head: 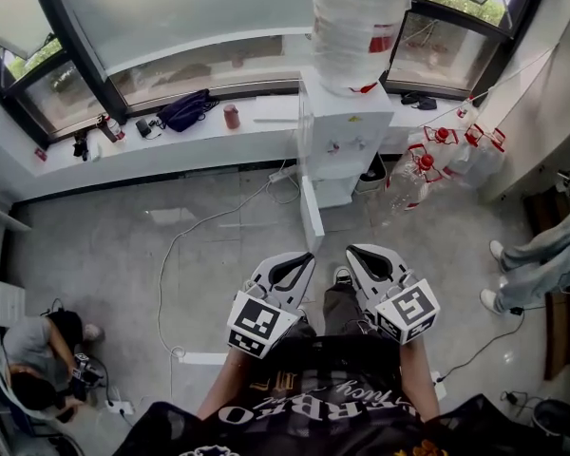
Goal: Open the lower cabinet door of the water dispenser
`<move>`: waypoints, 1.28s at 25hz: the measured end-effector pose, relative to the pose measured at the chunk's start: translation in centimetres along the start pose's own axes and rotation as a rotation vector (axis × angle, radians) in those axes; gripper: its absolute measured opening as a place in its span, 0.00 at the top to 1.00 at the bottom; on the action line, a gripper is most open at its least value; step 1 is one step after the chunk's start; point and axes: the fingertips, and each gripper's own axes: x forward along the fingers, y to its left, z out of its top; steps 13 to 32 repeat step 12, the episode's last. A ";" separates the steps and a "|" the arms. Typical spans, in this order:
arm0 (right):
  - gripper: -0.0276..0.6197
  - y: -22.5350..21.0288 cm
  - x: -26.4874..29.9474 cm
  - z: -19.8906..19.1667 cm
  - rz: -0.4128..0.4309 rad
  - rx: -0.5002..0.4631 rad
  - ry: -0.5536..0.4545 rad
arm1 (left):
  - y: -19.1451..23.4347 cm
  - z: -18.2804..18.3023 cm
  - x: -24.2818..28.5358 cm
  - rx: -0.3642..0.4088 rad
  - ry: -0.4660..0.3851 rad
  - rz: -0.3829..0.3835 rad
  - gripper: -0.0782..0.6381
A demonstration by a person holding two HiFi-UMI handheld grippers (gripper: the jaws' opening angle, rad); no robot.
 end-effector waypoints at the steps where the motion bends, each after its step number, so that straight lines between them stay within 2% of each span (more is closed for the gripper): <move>1: 0.94 -0.2 -0.1 0.0 -0.003 0.000 0.000 | -0.1 0.1 0.3 0.001 -0.002 -0.004 0.86; 7: 0.94 -1.5 -0.9 -0.7 -0.034 0.005 0.006 | -1.3 0.2 1.6 0.020 0.002 -0.043 0.86; 12: 0.94 -2.1 -0.6 -1.4 -0.013 -0.009 0.013 | -1.4 0.1 2.7 0.027 0.006 -0.055 0.86; 32: 0.94 -2.1 -0.6 -1.4 -0.013 -0.009 0.013 | -1.4 0.1 2.7 0.027 0.006 -0.055 0.86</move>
